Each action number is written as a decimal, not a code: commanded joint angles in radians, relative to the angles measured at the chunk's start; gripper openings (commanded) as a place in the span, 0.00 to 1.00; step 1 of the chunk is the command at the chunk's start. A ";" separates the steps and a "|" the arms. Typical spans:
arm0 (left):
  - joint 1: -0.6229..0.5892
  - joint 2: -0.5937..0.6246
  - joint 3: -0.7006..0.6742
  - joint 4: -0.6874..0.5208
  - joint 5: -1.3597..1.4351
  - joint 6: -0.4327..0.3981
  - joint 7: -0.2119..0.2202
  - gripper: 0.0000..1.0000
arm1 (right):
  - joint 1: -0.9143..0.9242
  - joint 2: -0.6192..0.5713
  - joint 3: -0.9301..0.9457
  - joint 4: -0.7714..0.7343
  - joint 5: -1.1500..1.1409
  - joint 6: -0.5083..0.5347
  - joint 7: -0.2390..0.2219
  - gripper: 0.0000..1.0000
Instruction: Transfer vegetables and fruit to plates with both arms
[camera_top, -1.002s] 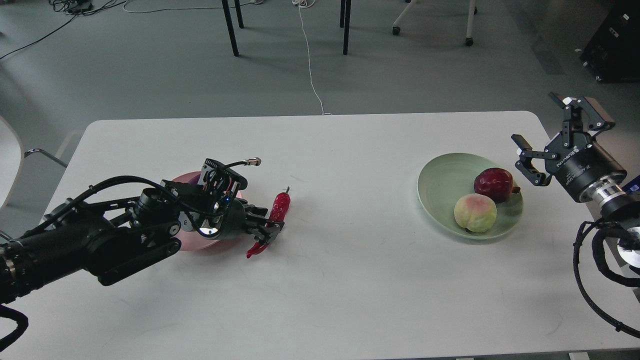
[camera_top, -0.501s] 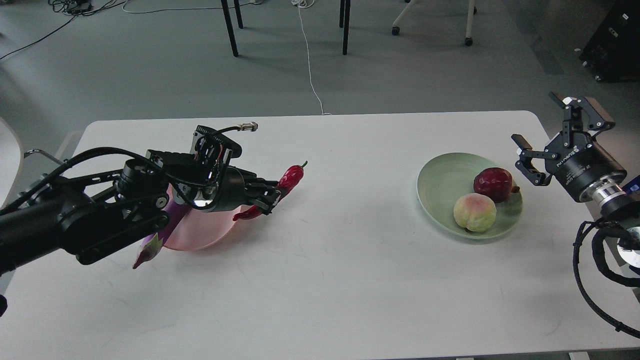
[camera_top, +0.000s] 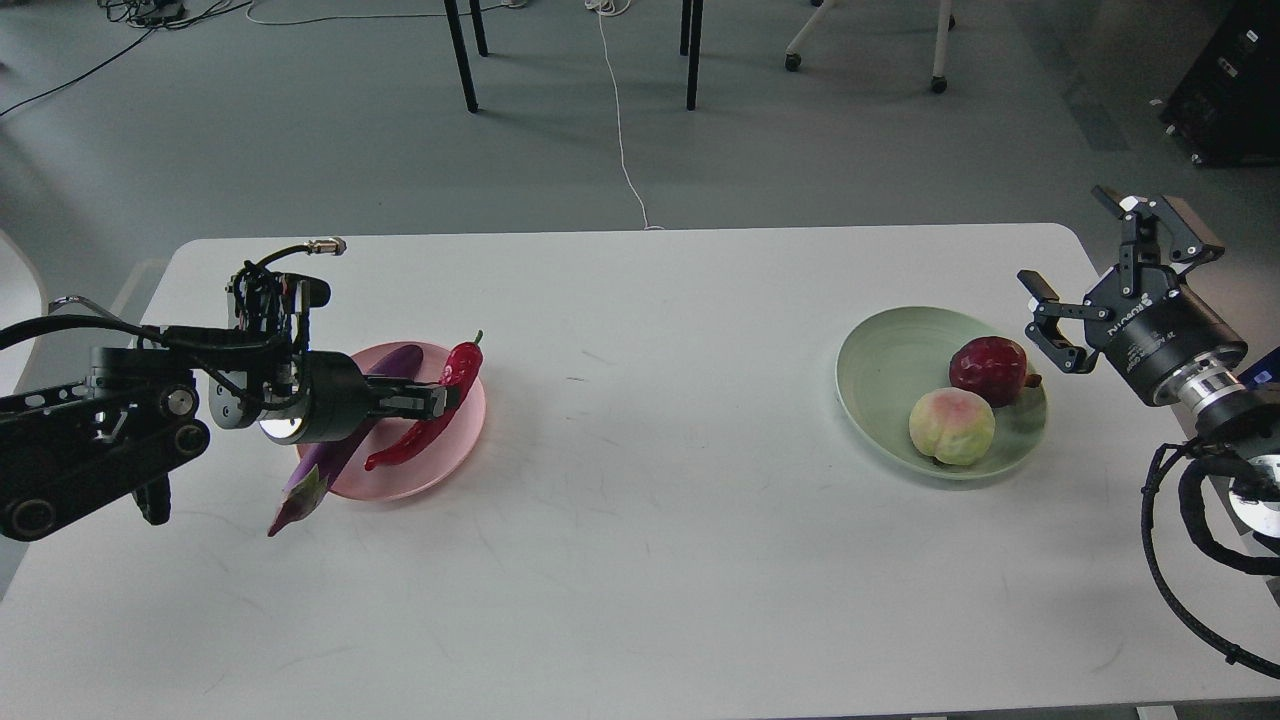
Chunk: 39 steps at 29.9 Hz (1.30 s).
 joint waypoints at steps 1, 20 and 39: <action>0.000 0.005 -0.001 0.002 -0.017 0.001 -0.001 1.00 | 0.000 0.000 -0.001 -0.001 -0.002 -0.003 0.000 0.98; 0.067 -0.168 -0.345 0.003 -0.928 0.348 -0.140 1.00 | 0.092 0.028 0.015 -0.004 -0.004 0.006 0.000 0.98; 0.445 -0.513 -0.787 0.127 -0.939 0.283 -0.207 1.00 | 0.089 0.233 -0.026 -0.028 -0.016 -0.126 0.000 0.98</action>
